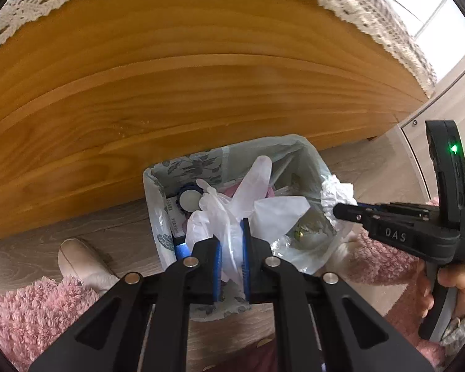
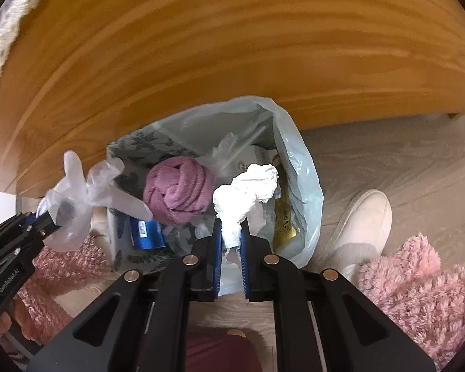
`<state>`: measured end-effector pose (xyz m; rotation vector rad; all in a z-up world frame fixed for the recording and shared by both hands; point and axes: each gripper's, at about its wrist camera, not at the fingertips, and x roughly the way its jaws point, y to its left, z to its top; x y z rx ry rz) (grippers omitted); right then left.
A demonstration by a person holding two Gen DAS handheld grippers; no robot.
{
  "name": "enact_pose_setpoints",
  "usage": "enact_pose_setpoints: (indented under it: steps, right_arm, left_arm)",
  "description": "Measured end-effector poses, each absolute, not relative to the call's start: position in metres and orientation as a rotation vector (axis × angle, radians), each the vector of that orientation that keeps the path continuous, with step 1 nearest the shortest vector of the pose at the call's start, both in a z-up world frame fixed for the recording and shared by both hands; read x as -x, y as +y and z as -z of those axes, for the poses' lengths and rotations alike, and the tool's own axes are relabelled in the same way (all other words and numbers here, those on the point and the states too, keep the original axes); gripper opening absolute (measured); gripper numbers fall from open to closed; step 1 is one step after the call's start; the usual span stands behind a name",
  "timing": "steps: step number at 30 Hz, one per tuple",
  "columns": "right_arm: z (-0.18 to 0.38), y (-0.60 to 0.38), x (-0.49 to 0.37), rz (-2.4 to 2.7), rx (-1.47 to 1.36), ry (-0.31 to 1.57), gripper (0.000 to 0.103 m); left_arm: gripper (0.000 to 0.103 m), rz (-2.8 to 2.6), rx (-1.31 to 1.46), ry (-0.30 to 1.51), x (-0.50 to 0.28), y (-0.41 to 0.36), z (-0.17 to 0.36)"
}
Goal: Collect trash
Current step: 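Drop the white tissue into the bin with the right tool while the left holds the glove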
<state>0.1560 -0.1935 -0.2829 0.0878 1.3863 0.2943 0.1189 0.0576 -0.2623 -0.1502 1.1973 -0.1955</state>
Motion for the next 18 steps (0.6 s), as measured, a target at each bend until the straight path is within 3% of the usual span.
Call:
enact_pose_setpoints:
  steps: [12,14,16,18]
  right_arm:
    - [0.302,-0.185,-0.157,-0.259,-0.051,1.448,0.012]
    - [0.304,-0.186,-0.157,-0.257,-0.055,1.453,0.02]
    - [0.303,-0.188,-0.157,-0.251,-0.056,1.454,0.047]
    - [0.302,-0.188,-0.157,-0.252,-0.055,1.445,0.053]
  left_arm:
    - [0.008,0.18,0.151,1.214,-0.125,0.062,0.268]
    - [0.008,0.178,0.158,1.214,-0.125,0.063,0.269]
    - [0.008,0.177,0.159,1.213,-0.125,0.063,0.268]
    - [0.008,0.178,0.158,1.213,-0.124,0.062,0.268]
